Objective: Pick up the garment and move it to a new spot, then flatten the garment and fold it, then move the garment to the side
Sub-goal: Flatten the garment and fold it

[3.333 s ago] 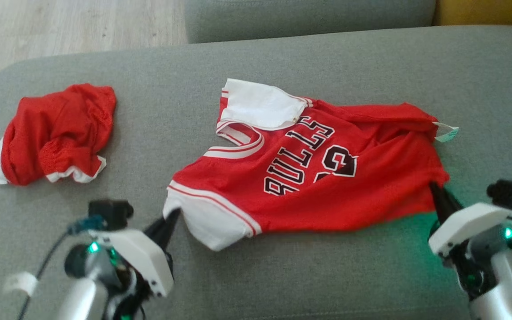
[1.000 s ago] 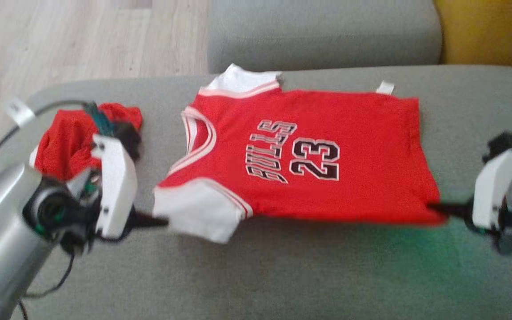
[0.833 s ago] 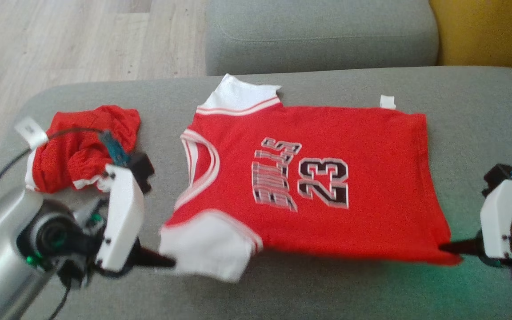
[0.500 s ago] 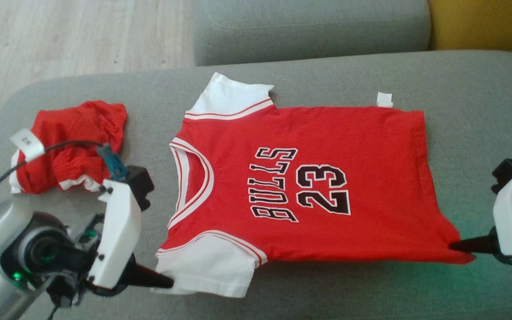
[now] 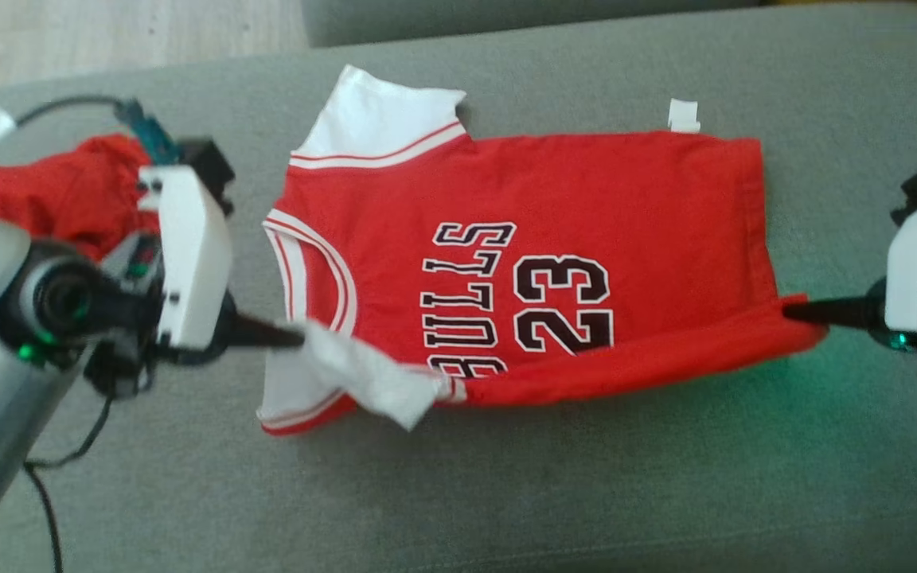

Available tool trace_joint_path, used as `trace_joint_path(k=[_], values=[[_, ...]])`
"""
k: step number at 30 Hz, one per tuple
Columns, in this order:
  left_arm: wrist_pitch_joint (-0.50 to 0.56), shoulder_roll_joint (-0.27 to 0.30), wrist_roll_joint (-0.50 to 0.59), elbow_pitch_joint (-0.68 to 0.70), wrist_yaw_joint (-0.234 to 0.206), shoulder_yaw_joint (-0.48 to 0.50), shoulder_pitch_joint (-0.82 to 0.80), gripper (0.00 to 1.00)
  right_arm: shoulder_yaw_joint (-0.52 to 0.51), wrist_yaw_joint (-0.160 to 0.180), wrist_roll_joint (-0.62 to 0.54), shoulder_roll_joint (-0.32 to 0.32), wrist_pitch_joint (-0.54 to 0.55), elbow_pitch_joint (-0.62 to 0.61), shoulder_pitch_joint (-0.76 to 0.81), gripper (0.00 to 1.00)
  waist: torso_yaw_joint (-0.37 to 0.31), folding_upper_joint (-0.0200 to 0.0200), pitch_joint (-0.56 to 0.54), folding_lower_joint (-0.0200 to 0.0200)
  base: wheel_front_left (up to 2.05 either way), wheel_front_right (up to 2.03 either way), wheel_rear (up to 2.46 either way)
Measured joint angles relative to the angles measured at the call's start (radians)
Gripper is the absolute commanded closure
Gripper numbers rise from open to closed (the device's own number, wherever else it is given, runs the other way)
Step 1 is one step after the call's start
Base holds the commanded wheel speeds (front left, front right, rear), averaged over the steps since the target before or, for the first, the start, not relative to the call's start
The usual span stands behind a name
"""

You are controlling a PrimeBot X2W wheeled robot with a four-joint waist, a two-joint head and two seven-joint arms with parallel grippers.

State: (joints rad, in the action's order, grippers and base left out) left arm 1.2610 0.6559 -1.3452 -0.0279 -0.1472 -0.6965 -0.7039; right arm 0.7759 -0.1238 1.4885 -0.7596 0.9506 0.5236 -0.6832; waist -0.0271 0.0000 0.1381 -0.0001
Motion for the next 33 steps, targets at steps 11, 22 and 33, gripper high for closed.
trace_joint_path(k=[11, 22, 33], values=[[-0.162, -0.133, 0.105, -0.308, 0.055, 0.019, -0.152, 1.0, -0.036, 0.0, -0.03, 0.14, -0.04, 0.217, -0.109, 1.0, -0.039, 0.0, 0.089, 0.0, 0.0, 0.0, 0.0], [-0.375, -0.211, 0.187, -0.52, 0.19, 0.018, -0.184, 0.0, -0.083, 0.0, -0.04, 0.212, -0.17, 0.295, -0.15, 0.0, -0.041, 0.0, 0.081, 0.0001, 0.0, 0.0, 0.0], [-0.945, -0.219, 0.416, -0.445, 0.194, 0.035, -0.093, 0.0, -0.185, 0.0, -0.145, 0.177, -0.801, 0.016, 0.049, 0.0, -0.017, 0.0, -0.054, 0.0001, 0.0, 0.0, 0.0]])
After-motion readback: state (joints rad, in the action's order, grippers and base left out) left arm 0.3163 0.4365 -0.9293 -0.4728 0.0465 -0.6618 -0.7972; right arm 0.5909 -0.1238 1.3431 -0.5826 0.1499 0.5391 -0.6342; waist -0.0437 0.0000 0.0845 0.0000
